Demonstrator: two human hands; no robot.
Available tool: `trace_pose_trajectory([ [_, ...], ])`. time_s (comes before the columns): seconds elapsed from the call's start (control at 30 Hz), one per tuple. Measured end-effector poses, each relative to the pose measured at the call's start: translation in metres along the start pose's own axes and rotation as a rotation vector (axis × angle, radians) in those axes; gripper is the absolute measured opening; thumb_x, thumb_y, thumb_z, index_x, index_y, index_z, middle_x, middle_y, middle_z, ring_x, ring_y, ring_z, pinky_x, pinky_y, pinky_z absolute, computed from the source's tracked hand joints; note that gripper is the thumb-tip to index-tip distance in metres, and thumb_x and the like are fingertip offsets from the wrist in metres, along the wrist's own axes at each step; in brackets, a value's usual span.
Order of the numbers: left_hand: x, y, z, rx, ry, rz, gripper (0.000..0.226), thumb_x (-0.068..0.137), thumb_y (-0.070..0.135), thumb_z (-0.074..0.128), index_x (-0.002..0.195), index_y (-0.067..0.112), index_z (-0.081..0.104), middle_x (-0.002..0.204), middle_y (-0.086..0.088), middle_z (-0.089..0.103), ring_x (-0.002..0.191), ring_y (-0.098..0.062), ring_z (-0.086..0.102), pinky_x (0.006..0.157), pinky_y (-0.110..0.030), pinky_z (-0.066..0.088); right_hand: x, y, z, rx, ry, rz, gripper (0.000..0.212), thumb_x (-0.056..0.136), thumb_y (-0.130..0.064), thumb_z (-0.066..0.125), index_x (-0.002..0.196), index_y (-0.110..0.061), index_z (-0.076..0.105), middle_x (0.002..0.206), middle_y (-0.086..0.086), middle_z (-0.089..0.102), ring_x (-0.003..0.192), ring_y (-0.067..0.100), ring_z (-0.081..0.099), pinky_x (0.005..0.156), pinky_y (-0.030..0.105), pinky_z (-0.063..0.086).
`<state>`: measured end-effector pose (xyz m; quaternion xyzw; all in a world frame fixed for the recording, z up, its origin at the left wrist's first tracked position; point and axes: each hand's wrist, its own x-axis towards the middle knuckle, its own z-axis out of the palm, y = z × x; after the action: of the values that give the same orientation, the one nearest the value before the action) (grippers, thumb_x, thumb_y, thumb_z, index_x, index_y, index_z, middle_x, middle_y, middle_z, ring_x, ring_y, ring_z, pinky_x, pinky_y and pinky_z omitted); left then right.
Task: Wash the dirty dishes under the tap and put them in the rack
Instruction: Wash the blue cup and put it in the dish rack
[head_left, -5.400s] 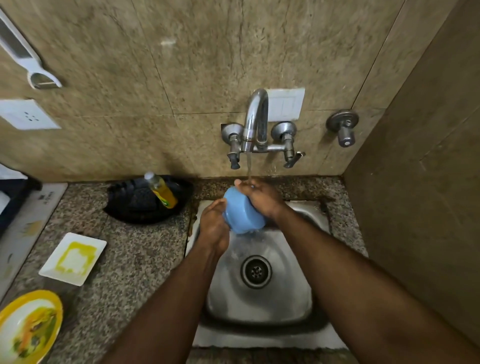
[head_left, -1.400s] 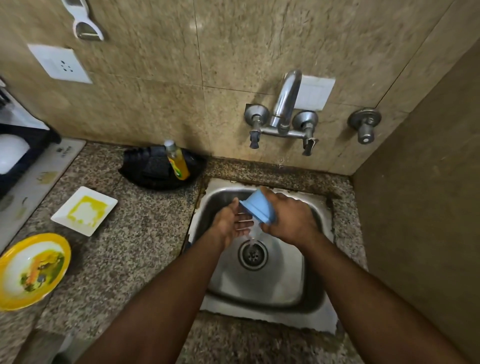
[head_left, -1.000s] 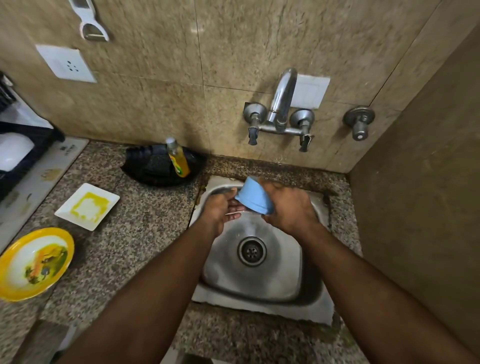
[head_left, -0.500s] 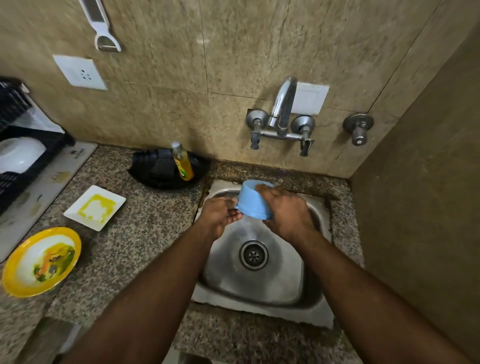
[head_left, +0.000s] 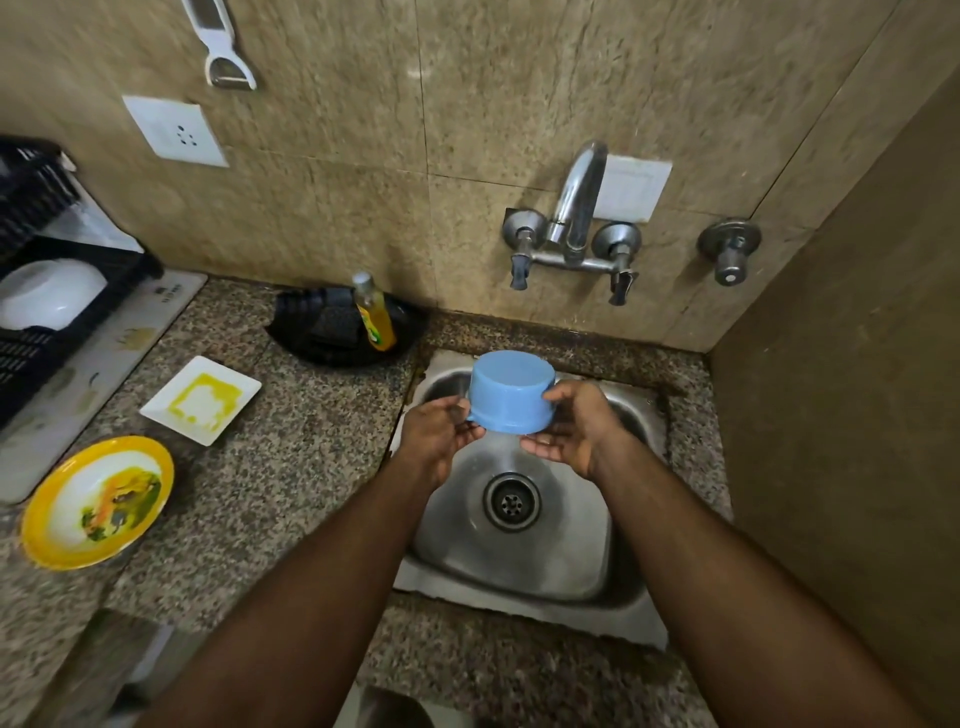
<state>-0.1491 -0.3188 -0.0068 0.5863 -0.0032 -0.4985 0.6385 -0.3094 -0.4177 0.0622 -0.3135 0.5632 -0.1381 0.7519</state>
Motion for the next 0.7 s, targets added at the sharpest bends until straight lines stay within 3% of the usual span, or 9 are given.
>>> trace_pose_trajectory([
  [0.13,0.0,0.003,-0.008,0.023,-0.036,0.056,0.024,0.097,0.001,0.066,0.12,-0.001,0.064,0.099,-0.016,0.075,0.083,-0.027,0.073,0.062,-0.031,0.06,0.008,-0.003,0.002,-0.014,-0.006,0.021,0.051,0.082,-0.043,0.072,0.122,-0.013,0.062,0.116,0.019,0.066,0.101,0.038,0.068,0.083,0.053,0.06],
  [0.3,-0.001,0.005,-0.018,0.132,-0.057,0.081,0.029,0.095,0.003,0.07,0.123,-0.002,0.064,0.094,-0.019,0.072,0.069,-0.024,0.071,0.06,-0.031,0.061,0.014,0.006,0.003,-0.054,-0.023,0.029,0.053,0.084,-0.037,0.078,0.129,-0.018,0.057,0.124,0.017,0.062,0.105,0.038,0.067,0.081,0.053,0.061],
  [0.4,0.006,0.004,-0.027,0.425,-0.028,0.124,0.03,0.098,0.012,0.067,0.127,0.004,0.068,0.082,-0.015,0.071,0.061,-0.015,0.062,0.06,-0.031,0.058,0.017,0.01,0.005,-0.073,-0.02,0.016,0.052,0.084,-0.036,0.078,0.128,-0.018,0.057,0.121,0.015,0.062,0.105,0.037,0.067,0.087,0.055,0.059],
  [0.5,0.013,0.005,-0.042,1.042,-0.002,0.375,0.034,0.101,0.036,0.057,0.122,0.016,0.075,0.105,-0.016,0.076,0.091,-0.024,0.07,0.085,-0.035,0.053,0.02,0.013,0.007,-0.084,-0.005,0.005,0.051,0.084,-0.037,0.079,0.126,-0.017,0.058,0.121,0.013,0.063,0.104,0.035,0.067,0.089,0.056,0.058],
  [0.57,0.016,0.004,-0.055,1.509,0.013,0.431,0.048,0.105,0.05,0.042,0.131,0.018,0.067,0.119,-0.023,0.069,0.114,-0.038,0.061,0.1,-0.04,0.046,0.023,0.016,0.009,-0.097,0.025,-0.002,0.054,0.081,-0.037,0.081,0.125,-0.015,0.059,0.122,0.014,0.064,0.101,0.035,0.068,0.084,0.053,0.061],
  [0.6,0.017,0.003,-0.062,1.636,0.009,0.403,0.054,0.105,0.055,0.034,0.137,0.02,0.06,0.127,-0.026,0.064,0.123,-0.041,0.054,0.105,-0.043,0.042,0.025,0.019,0.009,-0.099,0.038,-0.004,0.057,0.08,-0.037,0.083,0.126,-0.014,0.06,0.123,0.015,0.064,0.099,0.035,0.069,0.08,0.051,0.062],
  [0.7,0.014,-0.004,-0.075,1.71,-0.031,0.224,0.063,0.104,0.063,0.027,0.156,0.029,0.037,0.159,-0.026,0.031,0.15,-0.043,0.022,0.117,-0.056,0.028,0.029,0.025,0.009,-0.064,0.064,0.006,0.063,0.076,-0.036,0.087,0.127,-0.013,0.058,0.124,0.017,0.063,0.098,0.037,0.07,0.069,0.049,0.063],
])
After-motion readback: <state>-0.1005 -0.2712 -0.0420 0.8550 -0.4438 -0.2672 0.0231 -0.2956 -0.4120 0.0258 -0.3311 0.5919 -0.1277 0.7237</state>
